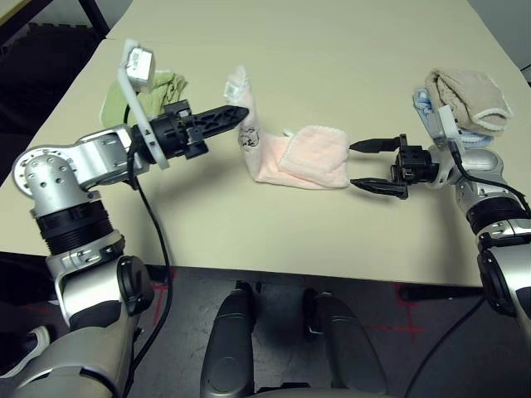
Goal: Fold the towel and set it aside.
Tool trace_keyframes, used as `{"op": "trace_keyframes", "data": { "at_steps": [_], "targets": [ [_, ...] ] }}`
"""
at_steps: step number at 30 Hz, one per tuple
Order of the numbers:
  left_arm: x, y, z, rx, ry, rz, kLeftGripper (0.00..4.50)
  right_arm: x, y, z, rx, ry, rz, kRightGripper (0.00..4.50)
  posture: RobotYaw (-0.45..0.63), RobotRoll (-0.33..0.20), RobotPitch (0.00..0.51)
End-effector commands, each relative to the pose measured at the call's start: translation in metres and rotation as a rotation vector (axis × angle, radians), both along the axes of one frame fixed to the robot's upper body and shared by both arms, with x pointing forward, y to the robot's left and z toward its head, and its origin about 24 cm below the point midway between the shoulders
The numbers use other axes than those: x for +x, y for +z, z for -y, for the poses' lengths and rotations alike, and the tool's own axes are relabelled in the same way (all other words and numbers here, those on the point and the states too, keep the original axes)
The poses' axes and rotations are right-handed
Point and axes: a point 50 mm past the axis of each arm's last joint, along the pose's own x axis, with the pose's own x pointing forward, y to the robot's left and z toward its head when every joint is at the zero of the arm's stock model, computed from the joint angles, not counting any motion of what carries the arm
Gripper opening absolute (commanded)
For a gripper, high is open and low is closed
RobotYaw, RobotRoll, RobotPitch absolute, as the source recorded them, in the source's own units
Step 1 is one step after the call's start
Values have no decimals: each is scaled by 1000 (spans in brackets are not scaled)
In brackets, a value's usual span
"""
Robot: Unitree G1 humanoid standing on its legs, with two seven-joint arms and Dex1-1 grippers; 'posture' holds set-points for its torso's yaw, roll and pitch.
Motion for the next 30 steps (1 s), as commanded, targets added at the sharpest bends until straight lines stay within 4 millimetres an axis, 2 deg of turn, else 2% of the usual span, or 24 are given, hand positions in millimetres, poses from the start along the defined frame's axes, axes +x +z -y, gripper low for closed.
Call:
{"op": "trace_keyframes", "data": {
  "at_steps": [1,7,19,30],
  "targets": [
    [3,0,15,6,-49,5,47,-1,1,10,-9,-29,-3,4500,46,0,188],
    [6,-7,34,33,-129,-12,47,-2,5,20,6,-66,-19,4500,37,0,190],
    [15,-26,38,114,-120,-37,47,-10,5,41,-21,-120,-11,4500,15,0,198],
    [13,-26,80,102,-264,-25,47,-8,3,36,-25,-109,-7,4500,12,0,199]
  ]
}}
